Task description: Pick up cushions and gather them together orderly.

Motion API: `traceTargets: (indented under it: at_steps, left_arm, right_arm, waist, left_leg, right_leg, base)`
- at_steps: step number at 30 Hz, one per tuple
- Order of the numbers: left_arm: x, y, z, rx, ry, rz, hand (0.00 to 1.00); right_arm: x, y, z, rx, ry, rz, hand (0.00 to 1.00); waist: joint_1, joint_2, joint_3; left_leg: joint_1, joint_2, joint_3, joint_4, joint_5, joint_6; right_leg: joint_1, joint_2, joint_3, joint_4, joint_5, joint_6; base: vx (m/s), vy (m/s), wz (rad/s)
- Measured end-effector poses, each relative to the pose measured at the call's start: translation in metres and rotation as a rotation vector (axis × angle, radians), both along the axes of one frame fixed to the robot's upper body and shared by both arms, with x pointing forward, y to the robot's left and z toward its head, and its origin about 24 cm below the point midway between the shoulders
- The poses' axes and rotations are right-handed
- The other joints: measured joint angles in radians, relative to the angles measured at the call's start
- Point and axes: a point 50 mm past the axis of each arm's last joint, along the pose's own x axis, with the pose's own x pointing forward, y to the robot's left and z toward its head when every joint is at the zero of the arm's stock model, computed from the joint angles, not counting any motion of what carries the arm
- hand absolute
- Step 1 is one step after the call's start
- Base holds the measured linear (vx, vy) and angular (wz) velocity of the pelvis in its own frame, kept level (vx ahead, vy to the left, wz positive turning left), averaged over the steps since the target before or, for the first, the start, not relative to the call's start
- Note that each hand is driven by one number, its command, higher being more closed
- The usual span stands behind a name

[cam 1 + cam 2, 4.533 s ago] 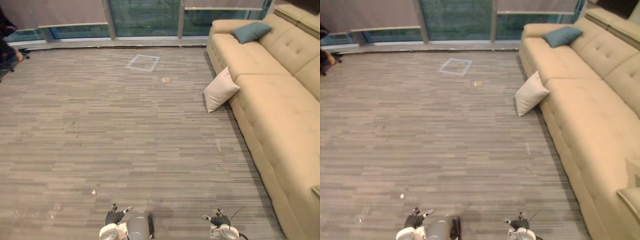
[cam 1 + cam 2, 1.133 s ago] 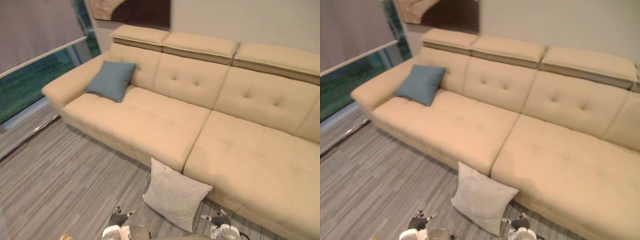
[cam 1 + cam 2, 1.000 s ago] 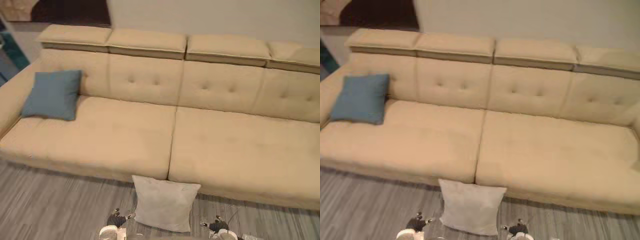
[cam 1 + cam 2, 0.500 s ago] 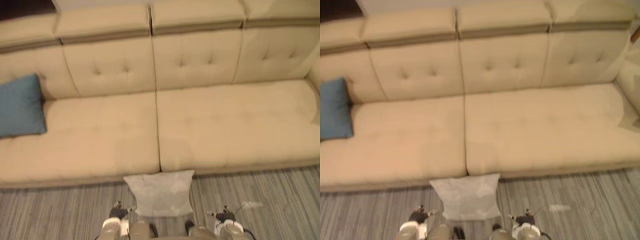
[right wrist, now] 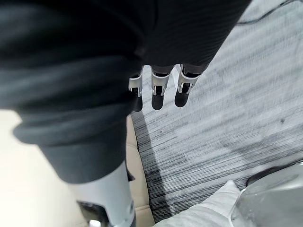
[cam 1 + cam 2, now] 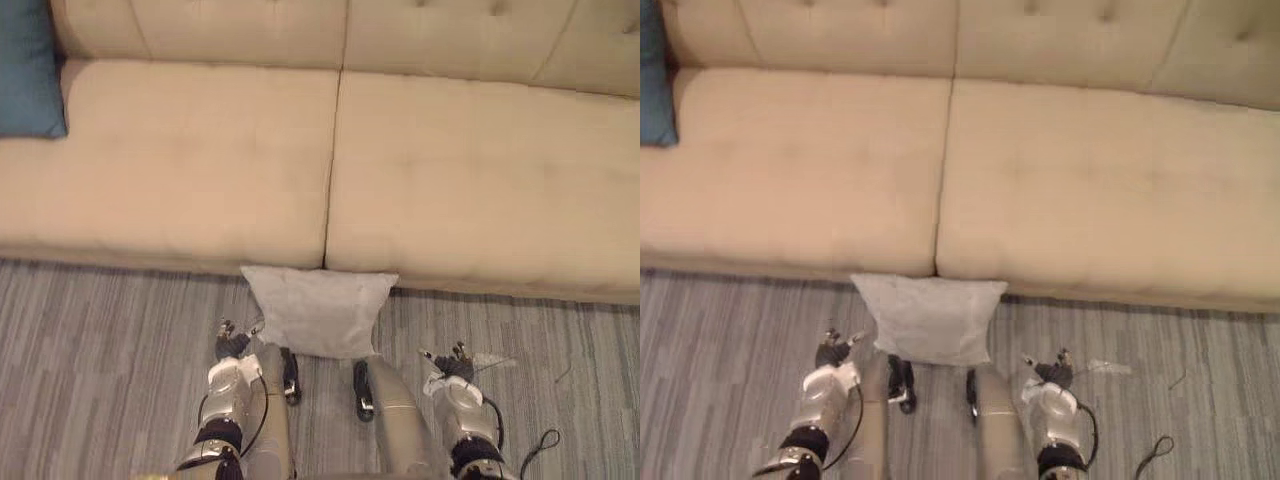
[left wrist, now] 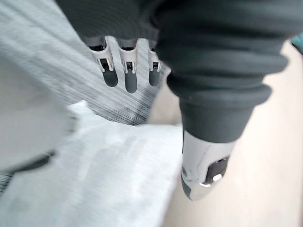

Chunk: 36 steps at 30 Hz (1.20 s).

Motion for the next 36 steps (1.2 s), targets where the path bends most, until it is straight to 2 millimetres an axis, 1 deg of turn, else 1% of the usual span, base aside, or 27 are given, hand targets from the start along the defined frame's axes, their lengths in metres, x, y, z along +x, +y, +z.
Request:
traceTargets:
  at_steps: [1, 3, 4, 5, 6, 7, 9, 11, 12, 13, 14, 16, 17, 19, 21, 22, 23, 25, 27, 29, 34, 36]
  left_arm:
    - [0.006, 0.005, 0.006, 0.014, -0.024, 0.01, 0.0]
    - [0.016, 0.012, 0.017, 0.04, -0.059, 0.015, 0.0]
    - [0.022, 0.016, 0.024, 0.057, -0.079, 0.021, 0.0]
    - [0.034, 0.023, 0.036, 0.084, -0.116, 0.022, 0.0]
    - [0.036, 0.025, 0.04, 0.091, -0.126, 0.02, 0.0]
    - [0.042, 0.029, 0.047, 0.105, -0.147, 0.018, 0.0]
    - [0.06, 0.038, 0.071, 0.15, -0.215, 0.01, 0.0]
    - [0.079, 0.043, 0.102, 0.206, -0.307, -0.017, 0.0]
    - [0.082, 0.043, 0.106, 0.21, -0.319, -0.02, 0.0]
    - [0.099, 0.038, 0.133, 0.245, -0.395, -0.054, 0.0]
    - [0.105, 0.036, 0.145, 0.259, -0.426, -0.067, 0.0]
    - [0.123, 0.026, 0.182, 0.293, -0.533, -0.106, 0.0]
    - [0.127, 0.021, 0.192, 0.301, -0.566, -0.121, 0.0]
    - [0.138, 0.002, 0.219, 0.328, -0.645, -0.185, 0.0]
    - [0.144, -0.018, 0.236, 0.333, -0.698, -0.235, 0.0]
    - [0.146, -0.028, 0.242, 0.326, -0.718, -0.252, 0.0]
    - [0.147, -0.033, 0.245, 0.316, -0.727, -0.249, 1.0]
    - [0.148, -0.044, 0.246, 0.29, -0.732, -0.234, 1.0]
    - [0.147, -0.046, 0.25, 0.292, -0.749, -0.215, 1.0]
    - [0.146, -0.049, 0.253, 0.294, -0.764, -0.203, 1.0]
    - [0.145, -0.053, 0.254, 0.318, -0.771, -0.2, 1.0]
    - [0.142, -0.053, 0.253, 0.323, -0.779, -0.206, 1.0]
  right_arm:
    - [0.009, 0.0, 0.006, 0.011, -0.03, -0.01, 0.0]
    - [0.018, -0.002, 0.013, 0.027, -0.065, -0.033, 0.0]
    - [0.026, -0.003, 0.02, 0.032, -0.094, -0.042, 0.0]
    - [0.036, -0.005, 0.03, 0.038, -0.131, -0.053, 0.0]
    - [0.038, -0.005, 0.031, 0.043, -0.14, -0.059, 0.0]
    - [0.045, -0.006, 0.037, 0.059, -0.166, -0.07, 0.0]
    - [0.063, -0.006, 0.056, 0.069, -0.234, -0.064, 0.0]
    - [0.083, -0.008, 0.08, 0.077, -0.317, -0.059, 0.0]
    - [0.085, -0.008, 0.082, 0.076, -0.325, -0.059, 0.0]
    - [0.098, -0.01, 0.101, 0.066, -0.384, -0.052, 0.0]
    - [0.103, -0.01, 0.108, 0.068, -0.408, -0.047, 0.0]
    - [0.125, 0.0, 0.143, 0.061, -0.508, 0.007, 0.0]
    - [0.13, 0.003, 0.152, 0.051, -0.536, 0.026, 0.0]
    - [0.145, 0.02, 0.18, 0.022, -0.605, 0.102, 0.0]
    - [0.152, 0.032, 0.198, 0.002, -0.651, 0.144, 0.0]
    - [0.155, 0.037, 0.204, -0.004, -0.664, 0.157, 0.0]
    - [0.155, 0.041, 0.206, -0.013, -0.668, 0.165, 1.0]
    - [0.155, 0.044, 0.212, -0.027, -0.692, 0.162, 1.0]
    - [0.154, 0.05, 0.225, -0.044, -0.745, 0.175, 1.0]
    - [0.153, 0.054, 0.231, -0.058, -0.767, 0.179, 1.0]
    - [0.148, 0.056, 0.232, -0.084, -0.789, 0.188, 1.0]
    - [0.145, 0.058, 0.232, -0.09, -0.802, 0.197, 1.0]
  waist:
    - [0.002, -0.003, 0.003]
    - [0.002, -0.005, 0.004]
    - [0.003, -0.006, 0.005]
    - [0.002, -0.008, 0.006]
    - [0.002, -0.008, 0.006]
    - [0.003, -0.009, 0.007]
    - [0.003, -0.017, 0.032]
    - [0.003, -0.02, 0.053]
    - [0.003, -0.02, 0.054]
    - [0.003, -0.023, 0.071]
    - [0.003, -0.023, 0.075]
    - [0.003, -0.025, 0.109]
    - [0.003, -0.026, 0.115]
    - [0.003, -0.025, 0.116]
    - [0.003, -0.026, 0.118]
    - [0.003, -0.026, 0.123]
    - [0.002, -0.026, 0.125]
    - [0.002, -0.026, 0.125]
    - [-0.001, -0.026, 0.125]
    - [-0.002, -0.026, 0.125]
    - [-0.003, -0.027, 0.125]
    - [-0.009, -0.027, 0.125]
  left_leg:
    - [-0.07, -0.005, -0.02, 0.043, 0.0, -0.009]
    - [-0.156, -0.009, -0.032, 0.079, 0.008, -0.013]
    - [-0.21, -0.01, -0.036, 0.097, 0.016, -0.014]
    - [-0.303, -0.012, -0.045, 0.128, 0.03, -0.012]
    - [-0.326, -0.012, -0.048, 0.136, 0.032, -0.013]
    - [-0.367, -0.011, -0.053, 0.147, 0.039, -0.013]
    - [-0.45, -0.011, -0.058, 0.166, 0.06, -0.011]
    - [-0.526, -0.012, -0.068, 0.178, 0.085, -0.005]
    - [-0.533, -0.013, -0.068, 0.178, 0.087, -0.003]
    - [-0.578, -0.017, -0.066, 0.183, 0.103, 0.005]
    - [-0.599, -0.018, -0.066, 0.185, 0.11, 0.011]
    - [-0.64, -0.019, -0.066, 0.195, 0.124, 0.012]
    - [-0.655, -0.018, -0.066, 0.201, 0.124, 0.012]
    - [-0.702, -0.018, -0.067, 0.207, 0.126, 0.011]
    - [-0.725, -0.018, -0.069, 0.21, 0.127, 0.011]
    - [-0.729, -0.017, -0.069, 0.211, 0.127, 0.011]
    - [-0.729, -0.017, -0.069, 0.211, 0.127, 0.011]
    - [-0.732, -0.016, -0.069, 0.209, 0.127, 0.01]
    - [-0.742, -0.016, -0.069, 0.201, 0.127, 0.009]
    - [-0.748, -0.016, -0.069, 0.197, 0.131, 0.004]
    - [-0.747, -0.009, -0.068, 0.202, 0.133, 0.005]
    - [-0.74, -0.006, -0.069, 0.201, 0.133, 0.005]
  right_leg:
    - [-0.065, -0.006, -0.014, 0.053, -0.017, -0.001]
    - [-0.147, -0.015, -0.026, 0.104, -0.018, -0.001]
    - [-0.202, -0.019, -0.029, 0.131, -0.017, 0.0]
    - [-0.292, -0.02, -0.033, 0.171, -0.016, 0.001]
    - [-0.314, -0.021, -0.035, 0.18, -0.016, 0.001]
    - [-0.354, -0.022, -0.039, 0.196, -0.015, 0.002]
    - [-0.437, -0.024, -0.042, 0.225, -0.003, 0.001]
    - [-0.508, -0.029, -0.051, 0.243, 0.011, 0.005]
    - [-0.516, -0.031, -0.052, 0.244, 0.012, 0.006]
    - [-0.562, -0.04, -0.053, 0.26, 0.018, 0.009]
    - [-0.583, -0.041, -0.054, 0.265, 0.02, 0.008]
    - [-0.628, -0.047, -0.056, 0.28, 0.03, -0.006]
    - [-0.644, -0.049, -0.057, 0.288, 0.031, -0.007]
    - [-0.693, -0.051, -0.058, 0.299, 0.03, -0.007]
    - [-0.716, -0.052, -0.06, 0.304, 0.03, -0.007]
    - [-0.719, -0.052, -0.061, 0.305, 0.029, -0.006]
    - [-0.72, -0.052, -0.061, 0.305, 0.029, -0.006]
    - [-0.724, -0.052, -0.061, 0.303, 0.027, -0.003]
    - [-0.736, -0.053, -0.064, 0.298, 0.027, -0.003]
    - [-0.745, -0.053, -0.064, 0.297, 0.03, -0.008]
    - [-0.742, -0.049, -0.067, 0.291, 0.036, -0.015]
    - [-0.731, -0.046, -0.069, 0.285, 0.04, -0.014]
  base:
    - [-0.24, -0.083, 0.31]
    - [-0.22, -0.06, 0.28]
    - [-0.25, -0.058, 0.26]
    - [-0.2, -0.042, 0.17]
    - [-0.17, -0.038, 0.11]
    - [-0.14, -0.032, 0.06]
    - [-0.12, -0.02, 0.05]
    - [-0.08, 0.003, 0.06]
    - [-0.05, 0.008, 0.16]
    - [-0.03, 0.005, 0.16]
    - [-0.03, 0.007, 0.16]
    - [-0.01, 0.003, 0.03]
    - [0.0, 0.0, 0.0]
    - [-0.01, 0.009, 0.03]
    - [0.0, 0.0, 0.0]
    - [0.0, 0.0, 0.0]
    - [0.0, 0.0, 0.0]
    - [0.0, 0.0, 0.0]
    - [0.0, 0.006, 0.02]
    - [0.0, 0.006, 0.02]
    - [0.0, 0.011, -0.05]
    - [0.0, 0.02, -0.08]
